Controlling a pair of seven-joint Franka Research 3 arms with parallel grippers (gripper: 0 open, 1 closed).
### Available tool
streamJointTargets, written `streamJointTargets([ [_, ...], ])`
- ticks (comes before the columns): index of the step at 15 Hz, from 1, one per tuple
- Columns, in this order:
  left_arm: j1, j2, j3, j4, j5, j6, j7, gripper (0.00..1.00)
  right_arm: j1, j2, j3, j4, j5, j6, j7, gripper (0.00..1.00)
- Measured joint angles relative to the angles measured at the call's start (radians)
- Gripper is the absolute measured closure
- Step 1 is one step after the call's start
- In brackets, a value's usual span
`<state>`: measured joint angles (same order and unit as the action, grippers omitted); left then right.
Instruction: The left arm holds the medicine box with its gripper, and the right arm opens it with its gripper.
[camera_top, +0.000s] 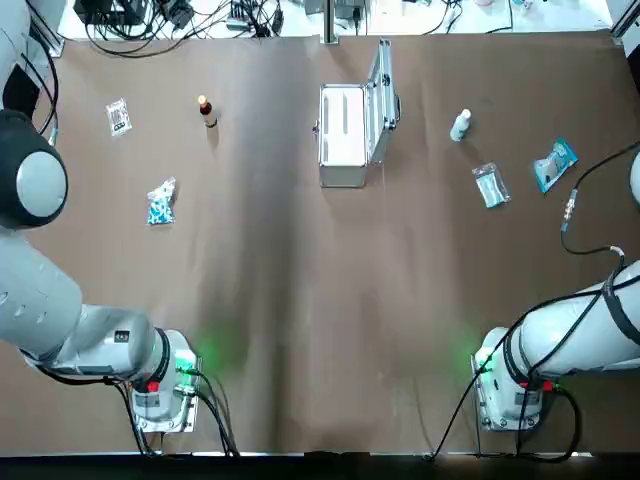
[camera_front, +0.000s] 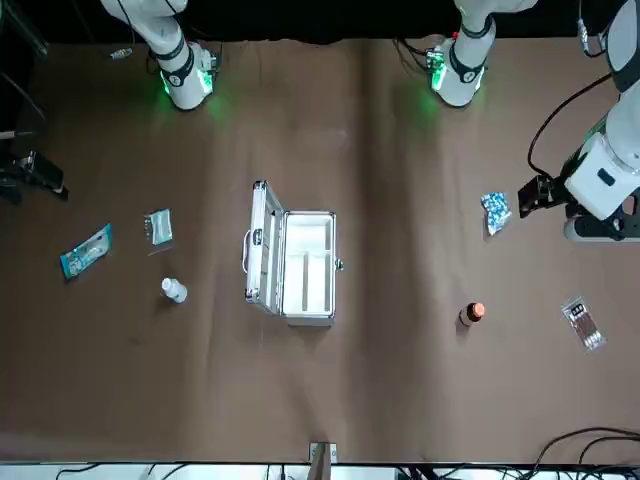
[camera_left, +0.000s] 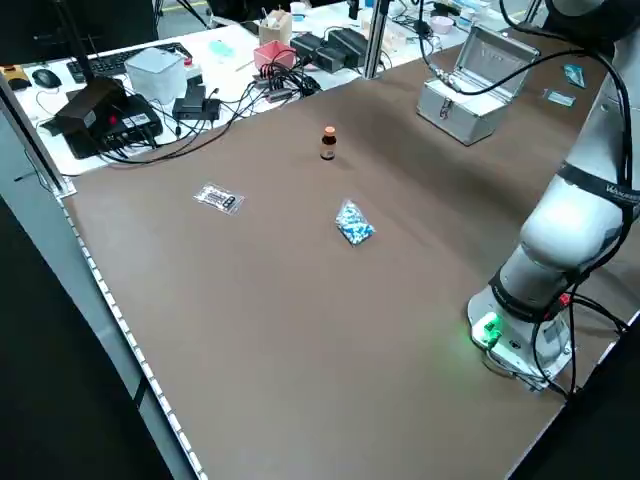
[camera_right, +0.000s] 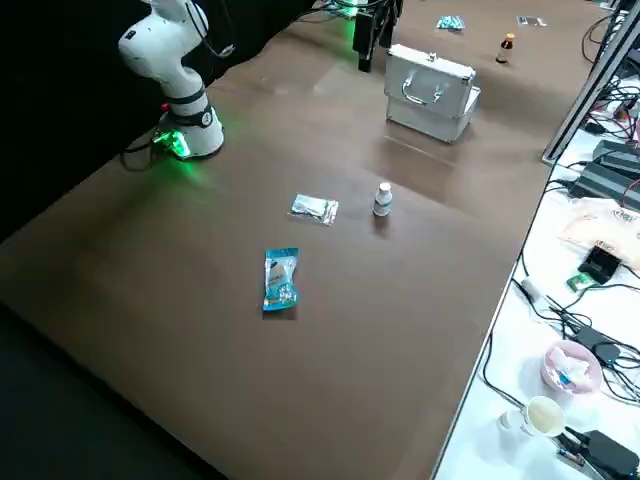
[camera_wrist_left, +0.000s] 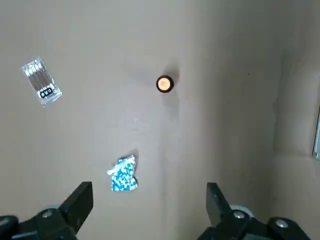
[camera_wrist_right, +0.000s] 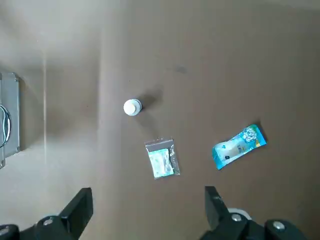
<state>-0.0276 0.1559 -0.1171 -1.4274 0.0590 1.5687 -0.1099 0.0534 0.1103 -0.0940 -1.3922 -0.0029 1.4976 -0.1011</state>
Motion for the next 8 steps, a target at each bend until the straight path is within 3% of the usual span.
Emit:
streamJointTargets([
  [8, -0.007, -0.038, 0.005, 0.0, -0.001, 0.041, -0.055, 0.0, -0.008, -0.003, -0.007, 0.0, -0.001, 0.003, 0.0, 0.01],
])
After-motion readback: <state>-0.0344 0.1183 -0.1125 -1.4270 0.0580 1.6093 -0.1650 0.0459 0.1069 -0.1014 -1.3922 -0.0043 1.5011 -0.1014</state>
